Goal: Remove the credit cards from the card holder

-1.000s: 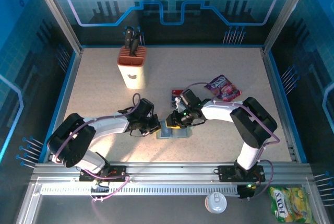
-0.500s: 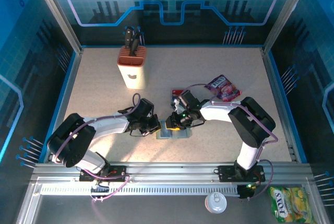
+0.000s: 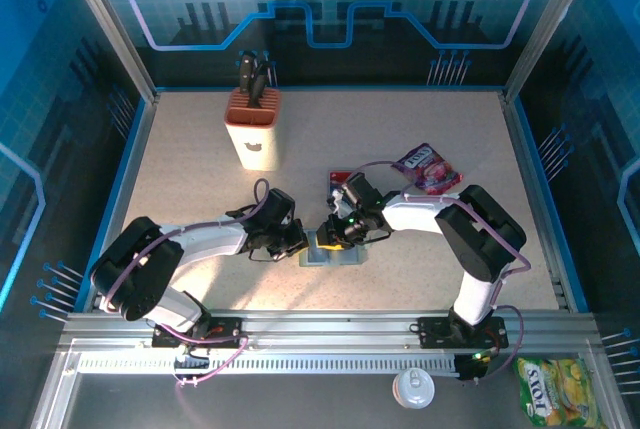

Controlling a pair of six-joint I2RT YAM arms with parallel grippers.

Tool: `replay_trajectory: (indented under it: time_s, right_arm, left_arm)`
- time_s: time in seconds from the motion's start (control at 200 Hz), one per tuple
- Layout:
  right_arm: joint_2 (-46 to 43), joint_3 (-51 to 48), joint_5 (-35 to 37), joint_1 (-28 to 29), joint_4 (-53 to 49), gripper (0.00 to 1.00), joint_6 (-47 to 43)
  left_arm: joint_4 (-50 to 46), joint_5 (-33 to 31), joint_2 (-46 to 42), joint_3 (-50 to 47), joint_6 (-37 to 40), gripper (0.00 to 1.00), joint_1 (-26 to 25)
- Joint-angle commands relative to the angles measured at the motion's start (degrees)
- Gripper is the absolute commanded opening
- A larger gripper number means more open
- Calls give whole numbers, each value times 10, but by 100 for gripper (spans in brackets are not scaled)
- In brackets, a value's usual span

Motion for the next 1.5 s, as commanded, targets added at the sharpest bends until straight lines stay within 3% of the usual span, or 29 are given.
replay_trajectory:
  time_s: [0.0, 0.32, 1.146, 1.491]
  right_arm:
    - [7, -2, 13, 10, -26, 32, -8]
    - [-10, 17, 57, 10, -98, 33, -42]
    - [-38, 39, 98, 11, -159, 33, -73]
    - [-63, 39, 103, 11, -159, 33, -68]
  left_arm:
    - [-8, 4, 6, -13, 10, 4, 4]
    - [-12, 4, 8, -11, 12, 4, 3]
    - [-21, 10, -9, 9, 13, 4, 3]
    - [23, 37, 30, 36, -8, 3, -32]
